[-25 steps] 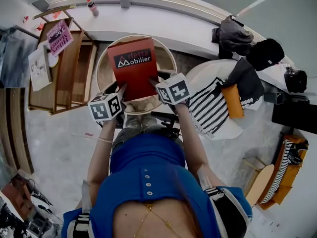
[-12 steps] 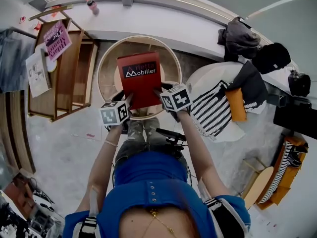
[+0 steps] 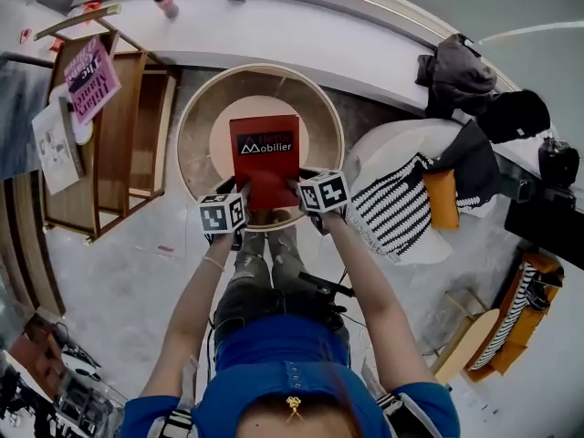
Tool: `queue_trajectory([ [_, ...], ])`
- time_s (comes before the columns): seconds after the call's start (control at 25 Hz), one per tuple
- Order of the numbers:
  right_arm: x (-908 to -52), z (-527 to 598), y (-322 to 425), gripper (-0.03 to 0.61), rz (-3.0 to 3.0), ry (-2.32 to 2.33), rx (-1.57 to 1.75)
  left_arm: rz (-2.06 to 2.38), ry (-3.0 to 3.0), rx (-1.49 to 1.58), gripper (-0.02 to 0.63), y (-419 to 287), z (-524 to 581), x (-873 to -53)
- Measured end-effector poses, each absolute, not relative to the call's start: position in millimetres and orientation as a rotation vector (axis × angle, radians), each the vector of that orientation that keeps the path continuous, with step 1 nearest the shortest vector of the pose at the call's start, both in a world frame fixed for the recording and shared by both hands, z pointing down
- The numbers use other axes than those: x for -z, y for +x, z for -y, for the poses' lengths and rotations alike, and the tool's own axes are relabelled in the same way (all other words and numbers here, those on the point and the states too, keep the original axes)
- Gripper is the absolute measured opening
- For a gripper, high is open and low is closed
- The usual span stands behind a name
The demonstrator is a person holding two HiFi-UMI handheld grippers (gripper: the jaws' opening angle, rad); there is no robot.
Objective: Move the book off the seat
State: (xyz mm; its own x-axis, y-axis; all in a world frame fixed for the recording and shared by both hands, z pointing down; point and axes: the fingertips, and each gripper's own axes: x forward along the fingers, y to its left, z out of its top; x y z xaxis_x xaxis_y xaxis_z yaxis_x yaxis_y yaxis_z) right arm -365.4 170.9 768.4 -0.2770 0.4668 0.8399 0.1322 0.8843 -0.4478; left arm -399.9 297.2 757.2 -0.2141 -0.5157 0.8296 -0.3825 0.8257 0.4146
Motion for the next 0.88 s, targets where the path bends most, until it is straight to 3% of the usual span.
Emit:
queue_trajectory([
  [0.44,-898.2,-190.3,-367.7,0.158,1.743,-0.467,-0.367,1.734,0.599,0.122,0.171,-399.5,-316.9,-884.2],
  [0.88,-962.8,-193.3,-356.6,0.161,1.718,-0.406,-0.436,1.664,0.577,0.091,0.170,-395.1,-318.6,-950.5],
])
